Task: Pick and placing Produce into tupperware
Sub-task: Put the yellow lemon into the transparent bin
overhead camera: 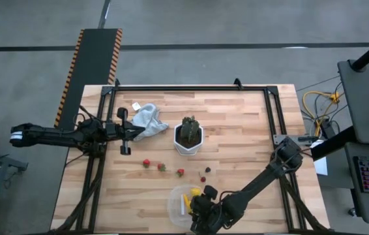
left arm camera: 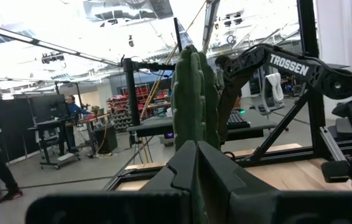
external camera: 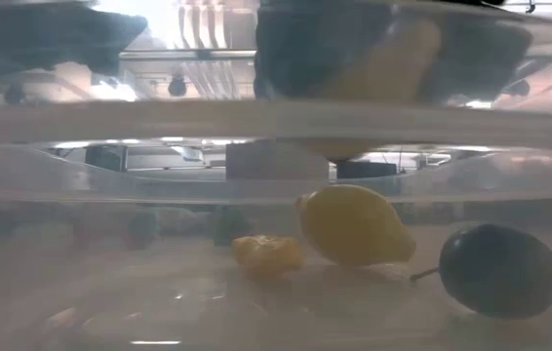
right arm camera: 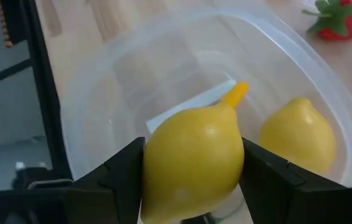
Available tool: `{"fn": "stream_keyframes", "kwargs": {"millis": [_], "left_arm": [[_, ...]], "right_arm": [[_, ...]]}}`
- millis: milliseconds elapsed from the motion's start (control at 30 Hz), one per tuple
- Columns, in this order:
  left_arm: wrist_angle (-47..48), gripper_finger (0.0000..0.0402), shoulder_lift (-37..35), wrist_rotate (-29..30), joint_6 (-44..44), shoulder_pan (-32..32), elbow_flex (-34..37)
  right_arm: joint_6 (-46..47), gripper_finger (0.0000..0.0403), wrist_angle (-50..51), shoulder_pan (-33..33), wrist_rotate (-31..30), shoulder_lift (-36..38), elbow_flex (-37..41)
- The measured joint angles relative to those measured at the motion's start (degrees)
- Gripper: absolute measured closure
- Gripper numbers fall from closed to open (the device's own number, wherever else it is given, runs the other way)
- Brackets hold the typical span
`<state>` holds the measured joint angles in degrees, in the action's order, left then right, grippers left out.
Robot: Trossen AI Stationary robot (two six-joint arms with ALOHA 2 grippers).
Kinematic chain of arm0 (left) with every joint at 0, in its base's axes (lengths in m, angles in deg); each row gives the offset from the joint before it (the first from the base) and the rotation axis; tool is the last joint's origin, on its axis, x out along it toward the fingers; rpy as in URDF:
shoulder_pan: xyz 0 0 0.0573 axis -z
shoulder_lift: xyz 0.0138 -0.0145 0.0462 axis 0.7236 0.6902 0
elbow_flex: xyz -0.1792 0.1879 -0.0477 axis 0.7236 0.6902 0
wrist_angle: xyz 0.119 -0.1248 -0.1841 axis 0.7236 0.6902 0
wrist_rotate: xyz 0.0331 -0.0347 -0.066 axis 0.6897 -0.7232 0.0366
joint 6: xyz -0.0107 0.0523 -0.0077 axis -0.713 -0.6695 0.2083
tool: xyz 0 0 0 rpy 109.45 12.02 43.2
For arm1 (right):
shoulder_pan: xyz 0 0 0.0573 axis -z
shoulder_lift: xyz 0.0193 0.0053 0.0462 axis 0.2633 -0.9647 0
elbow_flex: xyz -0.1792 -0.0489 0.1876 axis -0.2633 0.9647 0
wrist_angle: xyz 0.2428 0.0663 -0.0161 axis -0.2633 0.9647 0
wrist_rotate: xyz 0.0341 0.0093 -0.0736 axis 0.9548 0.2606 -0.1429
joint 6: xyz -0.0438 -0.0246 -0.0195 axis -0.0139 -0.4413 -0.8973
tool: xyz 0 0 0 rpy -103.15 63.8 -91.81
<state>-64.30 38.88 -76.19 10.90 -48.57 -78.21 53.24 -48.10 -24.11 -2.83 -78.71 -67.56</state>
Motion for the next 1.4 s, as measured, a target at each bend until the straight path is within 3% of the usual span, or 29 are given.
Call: {"fn": "stream_keyframes", "kwargs": {"millis": [933, 1167, 1400], "left_arm": [[0.00, 0.0402, 0.26, -0.15, -0.09, -0.02, 0.02], [0.00, 0.0402, 0.37, -0.13, -0.07, -0.02, 0.04], [0.00, 0.0402, 0.38, -0.12, -0.07, -0.02, 0.04]], "right_arm": [[1.05, 0.0198, 2.74, 1.53, 3.87, 0.13, 1.73], [1.53, 0.0162, 2.61, 1.64, 3.85, 0.13, 1.73], [1.45, 0.0170, 2.34, 1.64, 3.81, 0.13, 1.73]]}}
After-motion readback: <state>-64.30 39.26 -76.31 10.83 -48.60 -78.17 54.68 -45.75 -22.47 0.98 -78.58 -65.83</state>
